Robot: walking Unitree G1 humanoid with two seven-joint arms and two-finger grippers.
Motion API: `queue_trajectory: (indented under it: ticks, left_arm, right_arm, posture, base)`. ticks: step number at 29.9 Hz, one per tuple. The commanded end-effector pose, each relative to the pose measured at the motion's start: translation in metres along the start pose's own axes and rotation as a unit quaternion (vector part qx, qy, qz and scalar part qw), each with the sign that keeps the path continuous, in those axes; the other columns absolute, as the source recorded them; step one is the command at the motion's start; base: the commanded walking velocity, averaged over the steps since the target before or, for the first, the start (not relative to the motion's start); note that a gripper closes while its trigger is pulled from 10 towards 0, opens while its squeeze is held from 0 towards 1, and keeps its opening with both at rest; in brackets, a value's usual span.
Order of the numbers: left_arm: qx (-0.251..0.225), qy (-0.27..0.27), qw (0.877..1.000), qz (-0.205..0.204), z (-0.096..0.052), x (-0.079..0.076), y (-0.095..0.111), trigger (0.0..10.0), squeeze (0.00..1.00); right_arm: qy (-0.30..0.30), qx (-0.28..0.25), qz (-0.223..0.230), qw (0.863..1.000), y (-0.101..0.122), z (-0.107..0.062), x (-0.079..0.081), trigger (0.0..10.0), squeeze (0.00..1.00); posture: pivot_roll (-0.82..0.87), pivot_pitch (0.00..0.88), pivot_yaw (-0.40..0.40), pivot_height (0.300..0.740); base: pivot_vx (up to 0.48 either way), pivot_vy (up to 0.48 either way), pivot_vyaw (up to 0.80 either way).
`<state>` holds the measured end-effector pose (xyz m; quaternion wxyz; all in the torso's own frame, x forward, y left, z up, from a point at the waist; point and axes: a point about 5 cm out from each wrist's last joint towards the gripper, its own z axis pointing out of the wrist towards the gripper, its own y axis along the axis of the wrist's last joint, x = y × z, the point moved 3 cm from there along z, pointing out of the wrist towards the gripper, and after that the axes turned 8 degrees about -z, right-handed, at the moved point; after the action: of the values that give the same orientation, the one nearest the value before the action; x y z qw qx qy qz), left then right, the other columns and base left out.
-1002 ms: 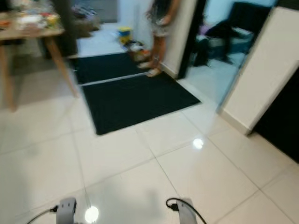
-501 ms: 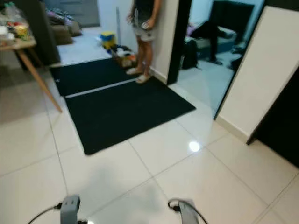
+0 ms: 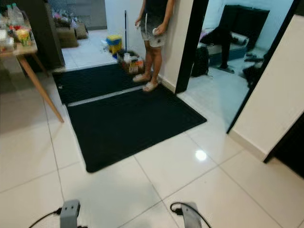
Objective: Restocking fridge
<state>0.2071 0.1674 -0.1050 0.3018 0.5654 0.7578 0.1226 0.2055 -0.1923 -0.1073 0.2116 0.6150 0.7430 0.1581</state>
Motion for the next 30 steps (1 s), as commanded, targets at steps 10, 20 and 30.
queue_trajectory:
  ticks: [10, 20, 30]
  left_arm:
    - [0.009, 0.001, 1.0, -0.004, -0.0006, 0.0006, -0.006, 10.0, 0.0]
    - [0.009, -0.001, 1.0, -0.005, -0.0005, -0.0002, -0.0065, 10.0, 0.0]
    - [0.01, -0.002, 1.0, -0.007, -0.0005, -0.0007, -0.007, 10.0, 0.0]
  right_arm:
    - [0.007, 0.006, 0.002, 1.0, -0.0048, 0.0, 0.0056, 10.0, 0.0]
    - [0.008, 0.006, 0.004, 1.0, -0.0046, 0.0, 0.0056, 10.0, 0.0]
    - [0.009, 0.006, 0.005, 1.0, -0.0042, 0.0, 0.0058, 10.0, 0.0]
  posture:
    - [0.02, 0.0, -0.031, 0.74]
    - [0.02, 0.0, -0.029, 0.74]
    - [0.02, 0.0, -0.029, 0.74]
  base:
    - [0.404, 0.0, 0.0]
    - [0.402, 0.0, 0.0]
    - [0.405, 0.0, -0.35]
